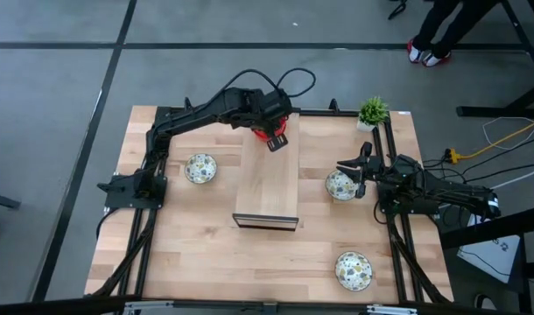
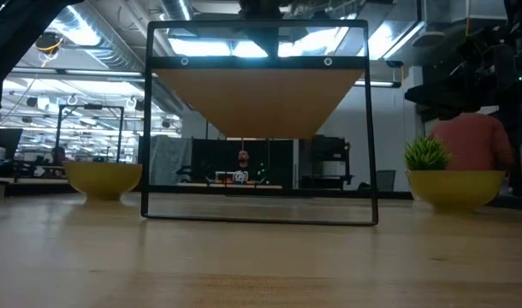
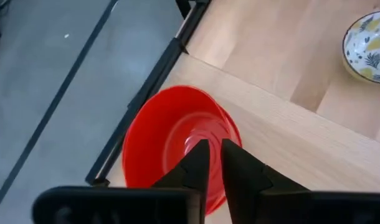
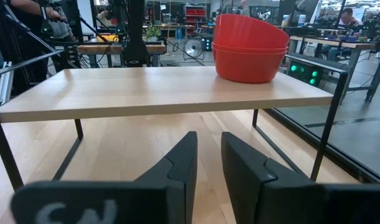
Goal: Pick & Place Mini bowls
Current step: Stack the red bowl on top of the red bowls on the shelf
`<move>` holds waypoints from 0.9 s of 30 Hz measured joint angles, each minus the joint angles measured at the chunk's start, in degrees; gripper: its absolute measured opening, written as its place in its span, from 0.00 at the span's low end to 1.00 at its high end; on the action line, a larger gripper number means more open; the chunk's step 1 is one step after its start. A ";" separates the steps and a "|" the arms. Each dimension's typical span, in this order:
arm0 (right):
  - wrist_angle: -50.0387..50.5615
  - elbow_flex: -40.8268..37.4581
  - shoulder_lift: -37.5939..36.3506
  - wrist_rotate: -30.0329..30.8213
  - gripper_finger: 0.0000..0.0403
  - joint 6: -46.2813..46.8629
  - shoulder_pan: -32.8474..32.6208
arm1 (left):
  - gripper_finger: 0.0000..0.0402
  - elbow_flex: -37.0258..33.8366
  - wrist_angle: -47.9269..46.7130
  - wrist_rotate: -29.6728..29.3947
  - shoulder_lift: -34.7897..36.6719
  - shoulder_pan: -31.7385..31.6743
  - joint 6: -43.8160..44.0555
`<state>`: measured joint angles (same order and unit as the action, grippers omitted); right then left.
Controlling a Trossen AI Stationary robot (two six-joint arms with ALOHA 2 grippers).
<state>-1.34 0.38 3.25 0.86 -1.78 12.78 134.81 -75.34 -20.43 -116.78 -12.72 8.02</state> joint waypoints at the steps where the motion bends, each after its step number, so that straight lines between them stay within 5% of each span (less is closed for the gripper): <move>1: -0.02 0.00 -0.01 0.00 0.19 0.00 0.01 | 0.06 -0.31 0.06 0.07 -0.10 0.07 -0.21; 27: 0.00 0.00 0.00 0.01 0.19 0.00 0.02 | 0.00 -6.82 0.73 2.10 -0.77 0.25 1.28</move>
<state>-1.34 0.38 3.24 0.87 -1.78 12.80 127.98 -74.60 -18.33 -117.55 -12.47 9.30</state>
